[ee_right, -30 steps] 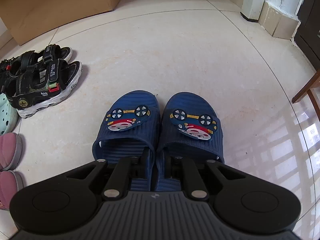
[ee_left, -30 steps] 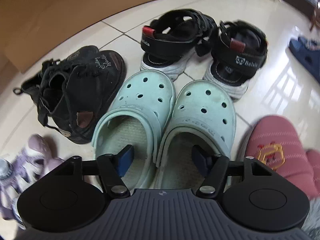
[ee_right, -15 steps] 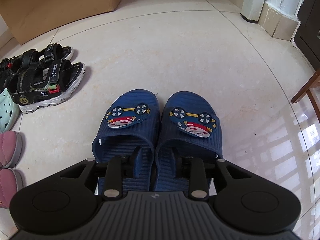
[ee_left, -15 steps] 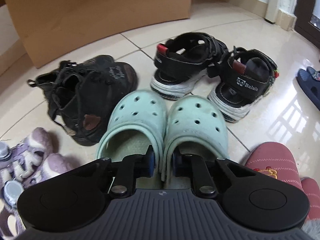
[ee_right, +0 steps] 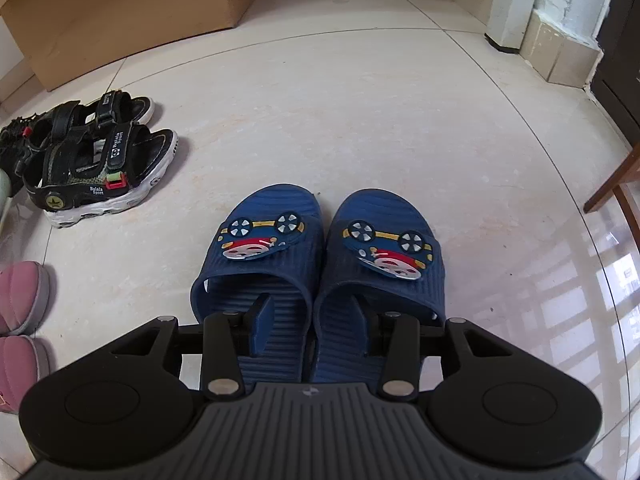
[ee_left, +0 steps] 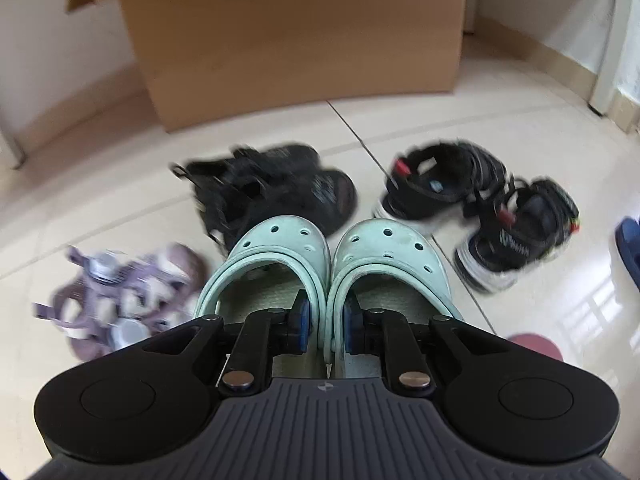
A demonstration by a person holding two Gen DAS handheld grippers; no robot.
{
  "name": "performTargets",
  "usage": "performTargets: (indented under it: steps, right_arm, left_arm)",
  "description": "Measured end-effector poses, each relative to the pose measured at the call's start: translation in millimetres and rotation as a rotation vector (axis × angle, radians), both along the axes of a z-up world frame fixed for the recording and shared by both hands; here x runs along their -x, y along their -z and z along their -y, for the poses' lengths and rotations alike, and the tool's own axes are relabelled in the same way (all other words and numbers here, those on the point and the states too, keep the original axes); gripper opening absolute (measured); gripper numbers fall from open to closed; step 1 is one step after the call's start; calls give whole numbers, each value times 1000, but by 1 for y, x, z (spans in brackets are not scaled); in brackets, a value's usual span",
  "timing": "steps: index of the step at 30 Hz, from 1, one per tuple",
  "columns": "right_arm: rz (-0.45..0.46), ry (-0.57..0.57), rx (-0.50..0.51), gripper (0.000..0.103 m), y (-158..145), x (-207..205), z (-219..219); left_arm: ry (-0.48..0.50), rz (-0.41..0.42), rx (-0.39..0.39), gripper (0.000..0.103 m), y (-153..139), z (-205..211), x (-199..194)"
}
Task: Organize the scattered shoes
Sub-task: 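Carry the mint clogs and navy slides to the wooden shoe rack with both tools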
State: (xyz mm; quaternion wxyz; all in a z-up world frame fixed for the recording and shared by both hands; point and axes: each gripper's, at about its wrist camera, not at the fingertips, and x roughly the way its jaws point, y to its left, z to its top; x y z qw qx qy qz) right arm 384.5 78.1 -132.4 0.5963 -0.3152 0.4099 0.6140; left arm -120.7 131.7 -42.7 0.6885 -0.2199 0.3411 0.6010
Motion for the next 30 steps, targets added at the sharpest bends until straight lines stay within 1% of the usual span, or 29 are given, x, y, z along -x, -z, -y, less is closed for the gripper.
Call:
performTargets:
  steps: [2,4,7,9,11,13,15,17,19,22,23,26,28,30]
  right_arm:
    - [8,4,-6,48,3,1,-2]
    - [15,13,-18,48,8,3,-7]
    - [14,27,-50,48,14,5,-10]
    - [15,36,-73,48,18,6,-12]
    - [19,49,-90,28,21,7,-12]
    - [24,62,-110,18,21,5,-10]
    - [18,81,-128,14,18,0,-5]
    - [12,102,-148,13,12,-6,0]
    - [16,123,-174,13,1,-16,8]
    - [17,172,-199,13,-17,-36,25]
    - [18,193,-205,13,-22,-44,33]
    - [25,258,-219,13,-37,-67,56]
    - [33,325,-225,13,-47,-88,81]
    - [45,393,-222,13,-54,-106,107]
  left_arm:
    - [-4,-6,-11,18,-11,5,-2]
    - [-3,-26,-19,18,-28,13,-10]
    - [5,-39,-10,18,-46,22,-26]
    - [4,-32,2,18,-53,26,-37]
    - [9,-22,5,18,-57,28,-47]
    - [34,-7,-4,18,-62,31,-64]
    - [72,-6,-23,18,-66,35,-83]
    - [98,-9,-37,18,-68,36,-96]
    - [129,1,-40,18,-71,36,-117]
    - [198,53,-36,18,-75,37,-159]
    - [209,57,-36,18,-76,38,-164]
    - [301,90,-38,18,-77,42,-203]
    - [368,126,-46,18,-77,44,-231]
    - [417,127,-55,18,-75,46,-252]
